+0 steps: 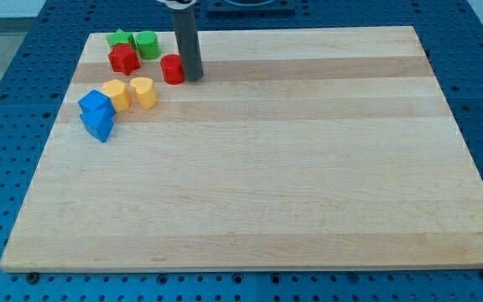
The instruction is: Push the red circle right to the red star
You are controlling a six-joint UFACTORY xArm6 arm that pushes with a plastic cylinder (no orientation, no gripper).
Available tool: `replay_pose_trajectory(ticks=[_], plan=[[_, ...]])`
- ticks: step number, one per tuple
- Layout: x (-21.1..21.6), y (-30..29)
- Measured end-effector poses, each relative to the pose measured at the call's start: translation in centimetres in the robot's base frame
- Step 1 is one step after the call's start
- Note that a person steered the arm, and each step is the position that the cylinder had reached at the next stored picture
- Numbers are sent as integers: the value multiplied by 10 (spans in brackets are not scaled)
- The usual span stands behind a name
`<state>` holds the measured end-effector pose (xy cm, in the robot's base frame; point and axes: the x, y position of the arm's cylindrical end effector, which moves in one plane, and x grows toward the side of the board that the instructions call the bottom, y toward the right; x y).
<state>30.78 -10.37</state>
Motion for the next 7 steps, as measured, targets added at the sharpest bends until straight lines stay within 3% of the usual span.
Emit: replay_pose_trajectory(ticks=[7], plan=[[13, -66]])
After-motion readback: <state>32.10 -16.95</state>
